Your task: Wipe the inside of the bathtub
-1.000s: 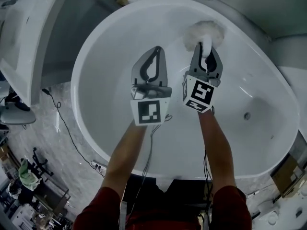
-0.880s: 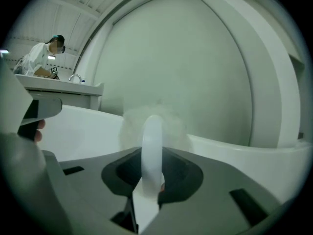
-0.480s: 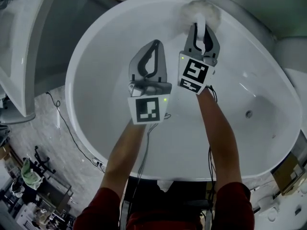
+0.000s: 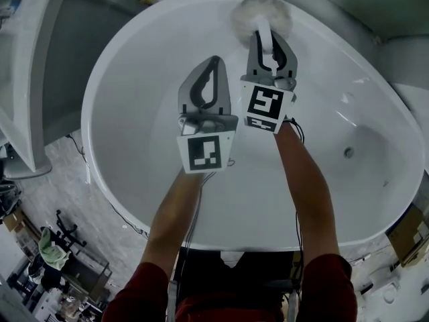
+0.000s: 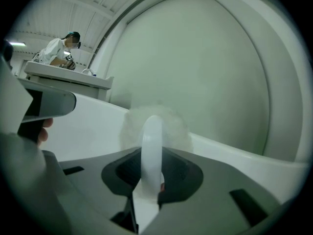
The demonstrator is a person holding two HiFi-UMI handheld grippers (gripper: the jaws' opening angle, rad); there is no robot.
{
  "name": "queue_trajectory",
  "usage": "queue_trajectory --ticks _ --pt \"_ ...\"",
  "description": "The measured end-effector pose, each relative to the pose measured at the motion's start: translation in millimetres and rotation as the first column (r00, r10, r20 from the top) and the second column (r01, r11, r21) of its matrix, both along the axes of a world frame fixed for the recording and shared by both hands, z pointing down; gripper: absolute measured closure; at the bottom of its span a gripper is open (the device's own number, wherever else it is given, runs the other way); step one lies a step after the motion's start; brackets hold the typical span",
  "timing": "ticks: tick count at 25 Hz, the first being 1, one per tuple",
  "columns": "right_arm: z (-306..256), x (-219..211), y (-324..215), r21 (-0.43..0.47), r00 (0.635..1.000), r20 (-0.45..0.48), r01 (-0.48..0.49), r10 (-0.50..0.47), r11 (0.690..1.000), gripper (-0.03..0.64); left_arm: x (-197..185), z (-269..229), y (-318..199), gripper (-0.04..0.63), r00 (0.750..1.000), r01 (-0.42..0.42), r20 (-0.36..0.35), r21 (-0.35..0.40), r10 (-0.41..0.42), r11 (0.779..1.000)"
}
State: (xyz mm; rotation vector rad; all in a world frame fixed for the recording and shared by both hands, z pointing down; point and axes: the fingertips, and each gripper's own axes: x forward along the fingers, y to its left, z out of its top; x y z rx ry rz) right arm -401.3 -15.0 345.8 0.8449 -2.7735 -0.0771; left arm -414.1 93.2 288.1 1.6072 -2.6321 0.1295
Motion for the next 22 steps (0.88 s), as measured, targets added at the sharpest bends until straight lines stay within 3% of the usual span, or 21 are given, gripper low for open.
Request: queue_trajectory --ticks 9,22 --pt "12.4 60.3 -28.9 0.008 0.998 -0.036 -0.043 0.043 0.999 0.523 48.8 0.9 -37.9 0.58 0.998 -0.069 0.005 -0.001 0.069 0.998" --pt "30.0 208.0 -101.0 -0.008 0.98 -0.065 -0.187 0.186 0.982 0.523 168.6 7.1 -115.8 0.58 0.98 -0.201 -0.004 0.0 0.201 0.98"
